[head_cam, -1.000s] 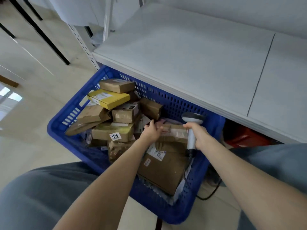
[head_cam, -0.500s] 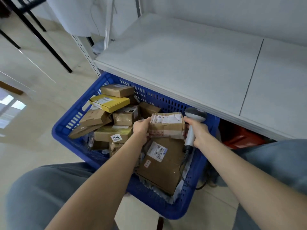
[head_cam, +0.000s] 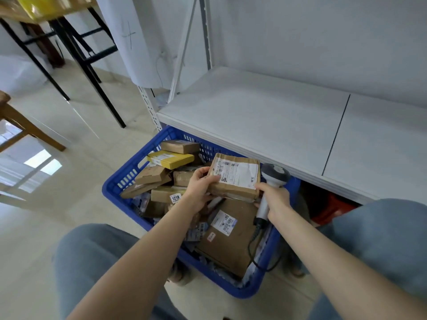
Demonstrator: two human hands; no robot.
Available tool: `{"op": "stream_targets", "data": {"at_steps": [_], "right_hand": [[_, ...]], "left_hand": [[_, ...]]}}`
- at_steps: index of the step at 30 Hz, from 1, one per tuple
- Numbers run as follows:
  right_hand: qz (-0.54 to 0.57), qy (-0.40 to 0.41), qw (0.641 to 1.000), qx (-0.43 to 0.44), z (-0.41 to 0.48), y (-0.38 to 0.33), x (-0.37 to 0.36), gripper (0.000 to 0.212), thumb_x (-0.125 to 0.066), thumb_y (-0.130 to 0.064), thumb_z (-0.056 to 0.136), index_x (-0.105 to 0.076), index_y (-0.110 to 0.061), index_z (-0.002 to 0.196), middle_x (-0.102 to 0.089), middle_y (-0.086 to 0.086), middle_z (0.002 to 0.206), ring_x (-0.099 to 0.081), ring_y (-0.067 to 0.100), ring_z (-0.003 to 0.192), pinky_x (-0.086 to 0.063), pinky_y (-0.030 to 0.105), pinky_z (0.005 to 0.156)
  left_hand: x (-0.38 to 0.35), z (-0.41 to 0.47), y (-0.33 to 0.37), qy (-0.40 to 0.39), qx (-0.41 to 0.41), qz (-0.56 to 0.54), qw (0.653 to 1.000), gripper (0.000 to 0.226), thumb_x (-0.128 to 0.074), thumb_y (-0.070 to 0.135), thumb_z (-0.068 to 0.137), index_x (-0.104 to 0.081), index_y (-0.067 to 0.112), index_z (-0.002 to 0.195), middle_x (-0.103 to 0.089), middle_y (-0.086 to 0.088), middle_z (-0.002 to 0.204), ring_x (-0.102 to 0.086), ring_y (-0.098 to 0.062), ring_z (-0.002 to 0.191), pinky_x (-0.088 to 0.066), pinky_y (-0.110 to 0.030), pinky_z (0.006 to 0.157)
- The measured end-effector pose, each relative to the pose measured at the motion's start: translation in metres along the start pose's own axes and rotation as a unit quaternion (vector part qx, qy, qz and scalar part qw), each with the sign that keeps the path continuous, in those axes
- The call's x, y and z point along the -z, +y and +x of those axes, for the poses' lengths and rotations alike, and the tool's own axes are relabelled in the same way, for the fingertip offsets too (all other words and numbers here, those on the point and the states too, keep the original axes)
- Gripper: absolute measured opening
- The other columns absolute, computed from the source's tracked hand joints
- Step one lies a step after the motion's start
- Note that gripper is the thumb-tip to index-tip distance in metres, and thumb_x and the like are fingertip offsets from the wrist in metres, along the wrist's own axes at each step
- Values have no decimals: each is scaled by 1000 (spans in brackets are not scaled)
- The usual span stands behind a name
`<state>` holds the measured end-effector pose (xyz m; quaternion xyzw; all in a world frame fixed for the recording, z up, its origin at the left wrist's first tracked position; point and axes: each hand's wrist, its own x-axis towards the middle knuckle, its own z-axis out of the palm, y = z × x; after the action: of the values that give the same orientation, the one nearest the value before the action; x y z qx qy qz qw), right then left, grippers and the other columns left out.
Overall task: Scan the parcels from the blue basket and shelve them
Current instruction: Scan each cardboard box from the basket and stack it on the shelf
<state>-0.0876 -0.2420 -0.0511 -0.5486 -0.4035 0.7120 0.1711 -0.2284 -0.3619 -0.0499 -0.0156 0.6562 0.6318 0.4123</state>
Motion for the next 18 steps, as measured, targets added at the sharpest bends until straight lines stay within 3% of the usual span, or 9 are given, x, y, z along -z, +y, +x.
{"op": "stream_targets", "data": {"at_steps": [4, 6, 9, 13, 18], "right_hand": [[17, -24, 999, 29, -4, -12, 9, 28, -72, -8, 83, -62, -5, 108, -65, 9, 88, -61, 15, 66, -53, 28, 52], [6, -53, 998, 23, -2, -17, 11, 22, -73, -9, 82, -67, -7, 102, -67, 12, 90, -62, 21, 70, -54, 34, 62], [-14, -86, 996, -1, -4, -11, 7, 16, -75, -8, 77, -70, -12, 92, -71, 16, 95, -66, 31, 86, -54, 47, 86], [10, -62, 998, 1, -6, 2, 5, 18, -74, -7, 76, -70, -10, 94, -72, 16, 96, -67, 33, 92, -54, 50, 88], [44, -35, 998, -6, -7, 7, 15, 23, -73, -8, 76, -70, -9, 99, -71, 14, 95, -67, 31, 89, -55, 47, 85]], "left_hand": [[15, -3, 22, -33, -19, 100, 994, 39, -65, 4, 85, -58, 21, 119, -61, -4, 113, -61, -22, 97, -58, -39, 70], [16, -5, 32, -74, -16, 148, 986, 40, -65, 5, 86, -59, 21, 122, -62, -4, 111, -61, -22, 99, -57, -38, 75], [1, -6, 33, -46, -32, 108, 993, 42, -69, 9, 84, -55, 20, 122, -61, -7, 113, -63, -22, 95, -56, -33, 71], [-15, -9, 14, -60, 36, -27, 997, 25, -67, 17, 88, -58, 8, 110, -67, -11, 108, -66, -24, 96, -54, -34, 74], [-13, -12, -9, -97, 76, 63, 990, 24, -63, 22, 91, -56, 16, 113, -65, -7, 110, -61, -26, 106, -54, -43, 78]]}}
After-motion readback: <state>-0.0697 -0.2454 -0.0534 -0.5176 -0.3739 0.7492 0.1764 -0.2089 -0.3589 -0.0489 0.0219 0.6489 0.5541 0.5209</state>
